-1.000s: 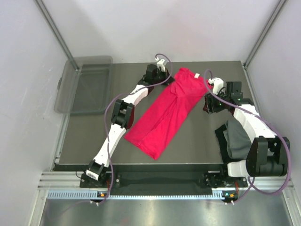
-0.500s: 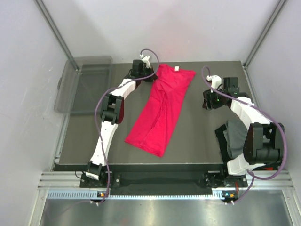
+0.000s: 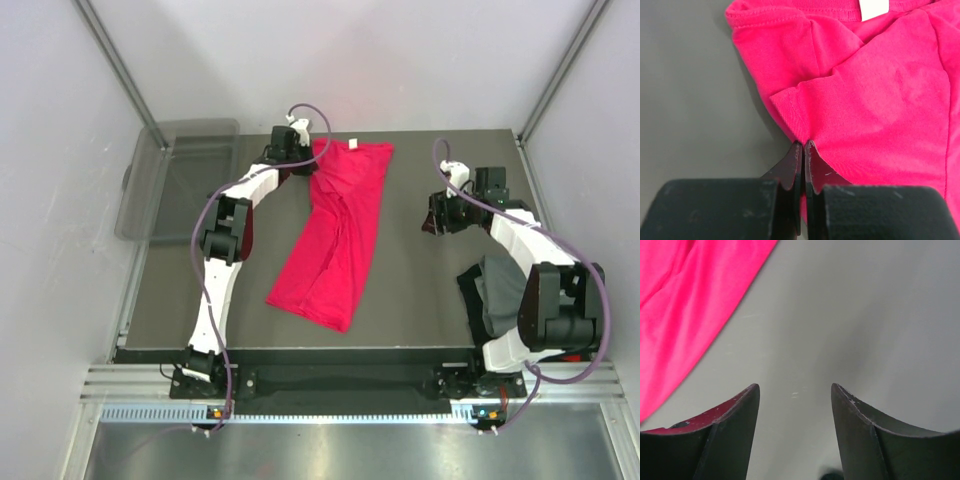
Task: Fold and stack the t-shirts
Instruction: Fold the tshirt
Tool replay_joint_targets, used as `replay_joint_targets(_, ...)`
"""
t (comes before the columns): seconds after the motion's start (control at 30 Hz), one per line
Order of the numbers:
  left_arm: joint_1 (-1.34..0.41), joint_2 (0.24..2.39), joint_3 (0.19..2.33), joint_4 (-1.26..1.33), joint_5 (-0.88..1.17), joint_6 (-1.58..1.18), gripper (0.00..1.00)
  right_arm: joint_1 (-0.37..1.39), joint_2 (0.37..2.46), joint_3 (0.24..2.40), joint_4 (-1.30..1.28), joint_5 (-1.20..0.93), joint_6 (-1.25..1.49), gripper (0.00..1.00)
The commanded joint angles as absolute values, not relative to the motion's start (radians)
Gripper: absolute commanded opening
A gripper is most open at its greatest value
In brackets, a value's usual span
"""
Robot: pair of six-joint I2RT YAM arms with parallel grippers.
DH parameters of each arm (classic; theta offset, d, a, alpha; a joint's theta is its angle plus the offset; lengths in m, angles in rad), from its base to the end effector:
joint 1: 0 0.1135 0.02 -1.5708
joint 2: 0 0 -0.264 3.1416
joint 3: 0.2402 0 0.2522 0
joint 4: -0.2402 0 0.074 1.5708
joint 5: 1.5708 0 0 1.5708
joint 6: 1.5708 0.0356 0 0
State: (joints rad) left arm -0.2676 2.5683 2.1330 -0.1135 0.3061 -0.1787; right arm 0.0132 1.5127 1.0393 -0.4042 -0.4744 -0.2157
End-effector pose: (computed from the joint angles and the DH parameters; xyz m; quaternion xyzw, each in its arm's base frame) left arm 0.5578 -0.1641 0.1515 0.1128 0.8579 -0.2366 0.4419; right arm 0.3173 0.0205 0.2375 -0.1837 0.8991 0.1865 0.3508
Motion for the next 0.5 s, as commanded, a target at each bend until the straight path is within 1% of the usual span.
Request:
replay_joint_targets(0.0,-0.247,2.473,2.123,-0.094,0.242,-0.127,0.00,0.008,1.453,0.996,-0.354,-0.609,-0.144,0.60)
replay_joint_targets(0.2,-0.247,2.491,2.144,-0.107,0.206,-0.097,0.00,0.061,1.431,0.956,-0.353,-0.600,-0.158,0.61)
replay_joint_targets(0.33,-0.247,2.485,2.135,-0.117,0.161,-0.095,0.00,0.067,1.408,0.931,-0.328,-0.624,-0.097,0.62)
replay_joint_targets(0.37,-0.247,2.482,2.135,-0.120,0.132,-0.097,0.00,0.069,1.401,0.919,-0.316,-0.629,-0.071,0.64)
replay_joint_targets(0.4,-0.247,2.474,2.135,-0.121,0.118,-0.100,0.02,0.069,1.388,0.887,-0.287,-0.652,-0.014,0.66)
replay_joint_targets(0.43,-0.247,2.471,2.135,-0.124,0.083,-0.104,0.15,0.069,1.384,0.868,-0.270,-0.670,0.027,0.67)
replay_joint_targets(0.47,-0.247,2.465,2.134,-0.126,0.071,-0.104,0.24,0.071,1.378,0.848,-0.253,-0.687,0.058,0.68)
